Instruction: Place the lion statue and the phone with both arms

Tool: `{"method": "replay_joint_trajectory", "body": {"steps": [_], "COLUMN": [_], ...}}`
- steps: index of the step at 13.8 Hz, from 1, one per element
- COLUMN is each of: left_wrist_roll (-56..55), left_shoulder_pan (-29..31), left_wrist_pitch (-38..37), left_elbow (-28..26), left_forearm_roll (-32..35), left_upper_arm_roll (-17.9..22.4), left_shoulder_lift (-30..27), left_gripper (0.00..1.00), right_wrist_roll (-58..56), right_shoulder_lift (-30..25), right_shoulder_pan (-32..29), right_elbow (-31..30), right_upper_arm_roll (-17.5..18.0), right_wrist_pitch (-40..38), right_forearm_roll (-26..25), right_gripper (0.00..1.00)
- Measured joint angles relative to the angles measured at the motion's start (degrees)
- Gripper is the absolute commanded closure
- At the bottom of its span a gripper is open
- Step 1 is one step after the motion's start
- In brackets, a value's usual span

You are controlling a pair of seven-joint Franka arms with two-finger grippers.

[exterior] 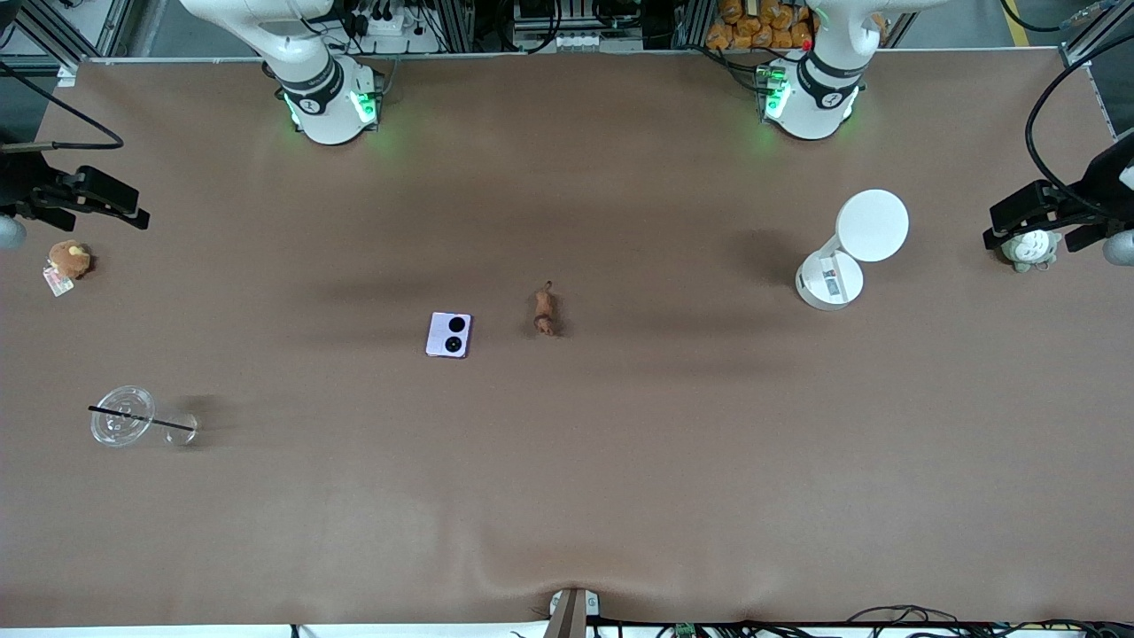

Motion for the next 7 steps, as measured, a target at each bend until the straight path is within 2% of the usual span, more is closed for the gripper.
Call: {"method": "replay_joint_trajectory", "body": {"steps": [7], "left_wrist_roll": [0.0], "left_shoulder_pan": [-3.3], "left_wrist_pitch": [-0.1], "left_elbow": [-0.5], "left_forearm_roll": [0.0], "left_upper_arm_roll": [-0.3], "left_shoulder_lift": [5.4], "left_gripper": [0.00], "right_wrist_roll": [0.0], "right_shoulder_lift": [0.0], "right_shoulder_pan": [0.1], "right_elbow": [-0.1], "right_upper_arm_roll": [0.0], "right_wrist_pitch": [0.0], "right_forearm_roll": [0.0], "right_gripper": [0.00]}}
